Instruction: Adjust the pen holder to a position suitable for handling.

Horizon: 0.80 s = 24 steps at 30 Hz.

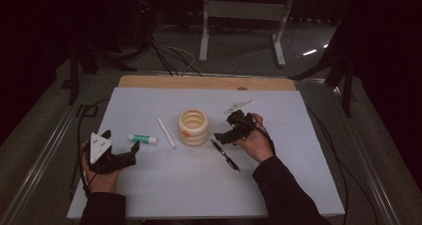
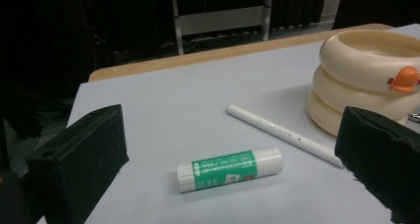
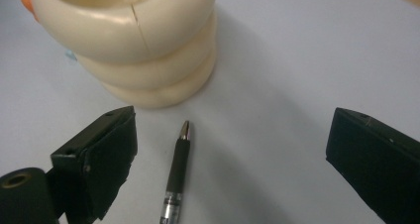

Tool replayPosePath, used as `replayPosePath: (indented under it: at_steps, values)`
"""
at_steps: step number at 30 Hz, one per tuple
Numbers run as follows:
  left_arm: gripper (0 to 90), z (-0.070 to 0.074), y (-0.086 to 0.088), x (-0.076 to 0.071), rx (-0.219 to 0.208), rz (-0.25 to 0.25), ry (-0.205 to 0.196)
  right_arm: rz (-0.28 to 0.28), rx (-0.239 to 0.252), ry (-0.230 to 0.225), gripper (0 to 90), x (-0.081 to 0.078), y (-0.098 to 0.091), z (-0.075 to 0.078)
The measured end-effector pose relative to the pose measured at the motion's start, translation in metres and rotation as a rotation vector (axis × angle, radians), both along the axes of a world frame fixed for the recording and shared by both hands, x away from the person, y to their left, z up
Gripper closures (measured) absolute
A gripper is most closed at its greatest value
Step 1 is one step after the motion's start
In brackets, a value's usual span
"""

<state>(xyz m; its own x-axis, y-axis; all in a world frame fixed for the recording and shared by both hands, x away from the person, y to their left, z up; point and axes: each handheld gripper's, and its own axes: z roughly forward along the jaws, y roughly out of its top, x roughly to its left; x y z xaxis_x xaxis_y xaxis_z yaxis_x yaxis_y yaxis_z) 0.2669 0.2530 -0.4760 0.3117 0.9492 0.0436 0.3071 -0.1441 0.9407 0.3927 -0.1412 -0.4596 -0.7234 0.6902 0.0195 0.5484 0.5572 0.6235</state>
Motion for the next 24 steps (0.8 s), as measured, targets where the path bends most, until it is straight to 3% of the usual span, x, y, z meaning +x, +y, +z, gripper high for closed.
replayPosePath:
  at_steps: [1,17,24]
  values:
    - [0.3,0.0,0.0,0.0,-0.001,0.0,0.0,0.005,-0.018,0.019,8.0,0.0,0.002,-0.003]
    - [0.2,-0.003,0.0,0.001,0.001,0.005,0.006,0.032,-0.101,0.075,11.4,-0.001,0.016,-0.014]
    - [0.3,-0.003,0.0,0.001,0.006,0.005,0.006,0.046,-0.116,0.098,13.0,-0.002,0.019,-0.018]
